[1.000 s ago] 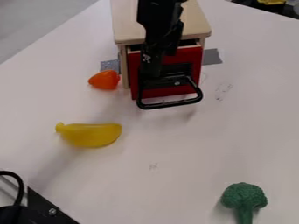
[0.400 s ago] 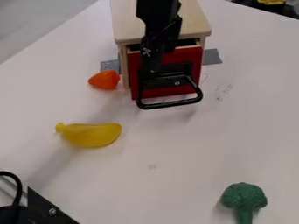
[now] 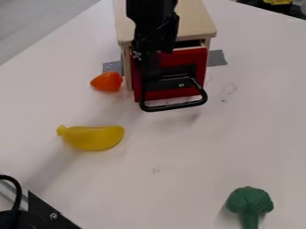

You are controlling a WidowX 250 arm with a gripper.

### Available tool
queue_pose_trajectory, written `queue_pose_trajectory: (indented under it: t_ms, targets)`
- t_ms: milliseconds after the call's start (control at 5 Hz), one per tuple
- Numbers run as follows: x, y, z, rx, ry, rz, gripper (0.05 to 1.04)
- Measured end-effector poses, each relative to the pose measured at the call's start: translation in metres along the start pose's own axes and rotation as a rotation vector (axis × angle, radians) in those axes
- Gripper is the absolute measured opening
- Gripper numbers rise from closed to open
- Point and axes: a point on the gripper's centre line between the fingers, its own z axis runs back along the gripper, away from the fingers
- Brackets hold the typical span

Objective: Close the box

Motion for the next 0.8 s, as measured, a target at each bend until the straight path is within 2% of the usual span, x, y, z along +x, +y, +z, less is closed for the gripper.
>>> queue_pose_trajectory:
  t_ms: [200,400,600,800]
  targets:
    - [-0.011,0.024,0.006,-0.005,0.003,-0.054,0.998]
    - [-0.015,0.030,-0.018,0.038,-0.038,-0.090,0.998]
    - [-0.018,0.021,-0.061,0.122,-0.112,-0.109,0.998]
    - [-0.022,0.014,-0.071,0.161,-0.116,-0.104,0.998]
